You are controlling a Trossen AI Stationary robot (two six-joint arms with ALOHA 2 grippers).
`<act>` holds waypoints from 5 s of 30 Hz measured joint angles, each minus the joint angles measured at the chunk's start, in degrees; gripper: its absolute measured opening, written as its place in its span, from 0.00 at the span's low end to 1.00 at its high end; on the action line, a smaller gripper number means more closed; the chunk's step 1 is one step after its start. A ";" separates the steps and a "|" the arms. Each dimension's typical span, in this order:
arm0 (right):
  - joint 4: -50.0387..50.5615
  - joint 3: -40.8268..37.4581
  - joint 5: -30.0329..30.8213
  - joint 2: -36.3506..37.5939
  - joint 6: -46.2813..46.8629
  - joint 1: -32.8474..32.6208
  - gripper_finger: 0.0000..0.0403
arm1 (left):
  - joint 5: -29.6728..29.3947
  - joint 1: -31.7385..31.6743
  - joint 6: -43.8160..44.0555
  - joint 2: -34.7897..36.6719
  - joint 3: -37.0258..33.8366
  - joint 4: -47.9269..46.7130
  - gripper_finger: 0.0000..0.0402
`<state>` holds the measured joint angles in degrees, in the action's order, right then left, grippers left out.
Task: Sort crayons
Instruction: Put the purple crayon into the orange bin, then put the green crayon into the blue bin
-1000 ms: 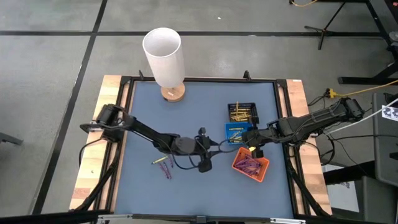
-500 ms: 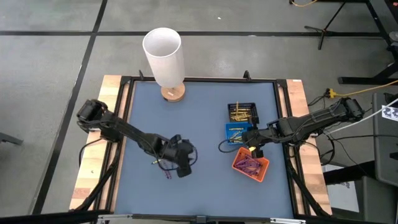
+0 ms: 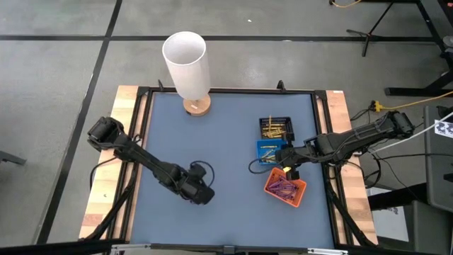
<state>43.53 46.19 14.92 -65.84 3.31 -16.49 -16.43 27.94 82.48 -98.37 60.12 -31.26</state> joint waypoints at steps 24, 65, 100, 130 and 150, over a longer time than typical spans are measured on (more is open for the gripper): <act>-0.18 0.00 0.02 -0.02 0.00 0.00 0.32 | 3.90 -0.25 20.70 -5.55 0.02 -8.54 0.32; -8.96 0.00 0.02 -0.02 -0.98 0.02 0.32 | 0.08 -0.45 14.62 -6.23 -0.17 -2.19 0.02; -7.06 12.40 0.06 7.32 -3.85 0.00 0.32 | -0.04 -14.70 -59.68 -24.03 9.50 81.21 0.02; -5.92 13.42 0.06 7.08 -5.31 0.00 0.32 | 3.07 -15.50 -69.60 -34.82 28.94 62.70 0.31; -2.41 13.42 0.04 7.08 -5.07 0.00 0.32 | 2.49 -15.58 -68.82 -19.19 28.94 20.10 0.27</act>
<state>41.12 59.61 14.96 -58.76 -1.76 -16.49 -13.94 12.36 13.67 -117.56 89.06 -11.16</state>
